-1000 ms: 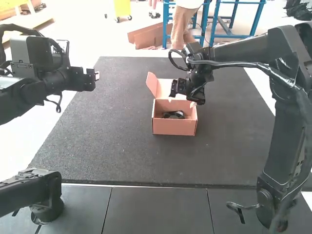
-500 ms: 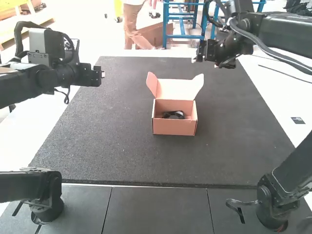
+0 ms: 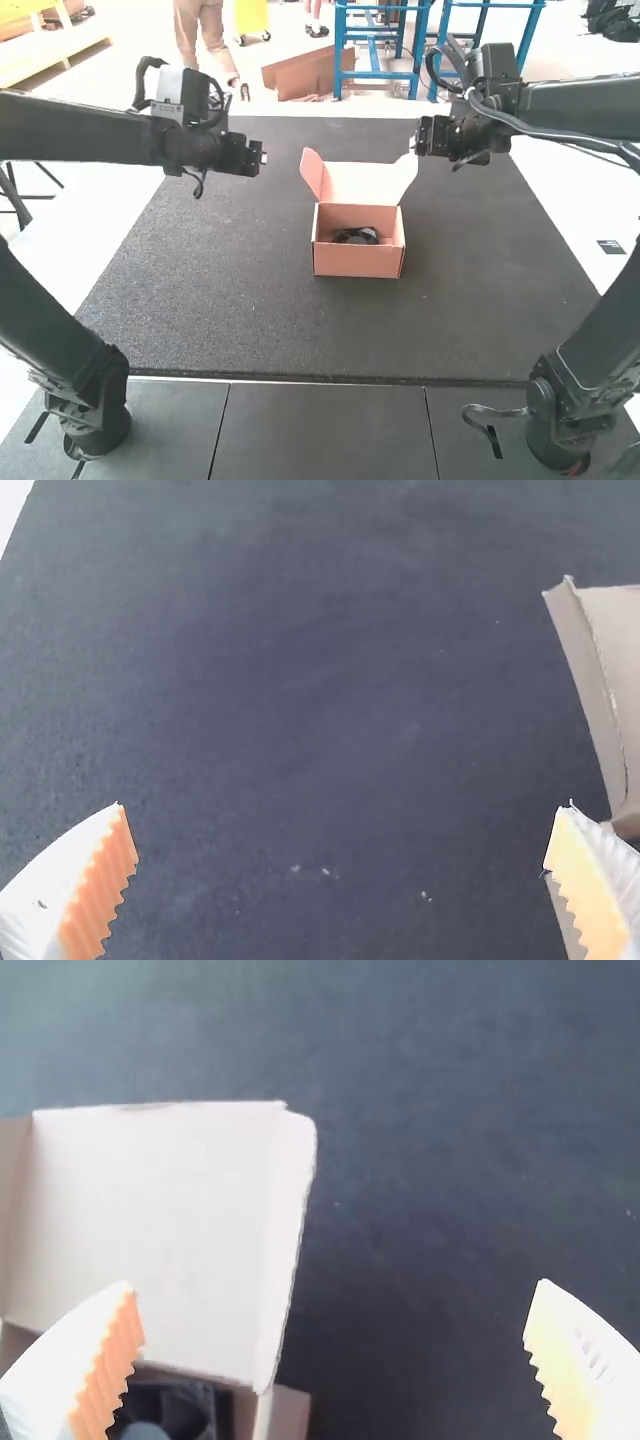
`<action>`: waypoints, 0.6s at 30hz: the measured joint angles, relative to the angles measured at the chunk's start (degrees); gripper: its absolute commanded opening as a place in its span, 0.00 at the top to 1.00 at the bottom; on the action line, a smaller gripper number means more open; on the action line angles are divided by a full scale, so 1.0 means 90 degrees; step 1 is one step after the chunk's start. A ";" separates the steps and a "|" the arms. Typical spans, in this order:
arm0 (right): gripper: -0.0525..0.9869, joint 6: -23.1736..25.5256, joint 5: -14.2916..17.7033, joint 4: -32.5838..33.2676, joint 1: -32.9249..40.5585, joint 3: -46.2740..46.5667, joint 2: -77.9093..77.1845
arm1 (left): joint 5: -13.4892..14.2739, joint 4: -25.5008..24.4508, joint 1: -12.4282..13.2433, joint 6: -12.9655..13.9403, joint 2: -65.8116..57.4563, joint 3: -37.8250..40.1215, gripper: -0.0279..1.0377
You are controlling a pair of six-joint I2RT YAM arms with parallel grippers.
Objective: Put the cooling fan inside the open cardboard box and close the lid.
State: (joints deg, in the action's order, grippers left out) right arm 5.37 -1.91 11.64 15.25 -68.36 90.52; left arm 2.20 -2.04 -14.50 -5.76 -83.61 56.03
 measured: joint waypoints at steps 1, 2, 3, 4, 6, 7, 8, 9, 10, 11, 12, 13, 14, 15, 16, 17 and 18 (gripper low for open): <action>0.11 -0.0005 -0.0044 0.0002 0.0000 -0.0095 0.0136 | 0.0002 0.0027 -0.0056 -0.0027 -0.0197 0.0136 0.06; 0.11 -0.0007 -0.0095 0.0010 0.0000 -0.0216 0.0287 | 0.0019 0.0041 -0.0087 -0.0049 -0.0355 0.0255 0.06; 0.11 -0.0007 -0.0138 0.0029 -0.0002 -0.0335 0.0410 | 0.0049 0.0056 -0.0104 -0.0070 -0.0527 0.0389 0.06; 0.11 -0.0007 -0.0177 0.0051 -0.0002 -0.0454 0.0527 | 0.0083 0.0066 -0.0112 -0.0083 -0.0675 0.0508 0.06; 0.11 -0.0010 -0.0243 0.0131 -0.0007 -0.0729 0.0750 | 0.0143 0.0068 -0.0109 -0.0109 -0.0967 0.0765 0.06; 0.11 -0.0010 -0.0282 0.0214 -0.0007 -0.0886 0.0857 | 0.0165 0.0070 -0.0109 -0.0124 -0.1100 0.0886 0.06; 0.11 -0.0010 -0.0316 0.0284 -0.0007 -0.1025 0.0945 | 0.0197 0.0070 -0.0109 -0.0129 -0.1234 0.1015 0.06; 0.11 -0.0010 -0.0350 0.0369 -0.0007 -0.1180 0.1035 | 0.0214 0.0075 -0.0109 -0.0131 -0.1341 0.1117 0.06; 0.11 -0.0010 -0.0372 0.0474 -0.0012 -0.1328 0.1120 | 0.0228 0.0083 -0.0112 -0.0131 -0.1455 0.1222 0.06; 0.11 -0.0015 -0.0391 0.0578 -0.0022 -0.1467 0.1202 | 0.0238 0.0097 -0.0109 -0.0131 -0.1552 0.1309 0.06; 0.11 -0.0029 -0.0430 0.0733 -0.0034 -0.1620 0.1294 | 0.0245 0.0114 -0.0109 -0.0131 -0.1654 0.1401 0.06; 0.11 -0.0039 -0.0461 0.0848 -0.0049 -0.1746 0.1375 | 0.0260 0.0126 -0.0109 -0.0131 -0.1744 0.1481 0.06; 0.11 -0.0053 -0.0495 0.0984 -0.0075 -0.1885 0.1469 | 0.0262 0.0148 -0.0109 -0.0131 -0.1824 0.1554 0.06; 0.11 -0.0068 -0.0532 0.1110 -0.0097 -0.2004 0.1557 | 0.0262 0.0148 -0.0109 -0.0131 -0.1919 0.1630 0.06; 0.11 -0.0078 -0.0561 0.1234 -0.0119 -0.2113 0.1637 | 0.0262 0.0141 -0.0112 -0.0131 -0.1994 0.1700 0.06; 0.11 -0.0087 -0.0607 0.1389 -0.0141 -0.2237 0.1727 | 0.0262 0.0143 -0.0112 -0.0131 -0.2069 0.1773 0.06; 0.11 -0.0100 -0.0651 0.1508 -0.0158 -0.2341 0.1800 | 0.0257 0.0141 -0.0109 -0.0134 -0.2147 0.1851 0.06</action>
State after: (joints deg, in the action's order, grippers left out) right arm 4.47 -7.77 25.21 13.82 -89.43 106.72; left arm 4.51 -0.78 -15.49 -6.96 -102.94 72.69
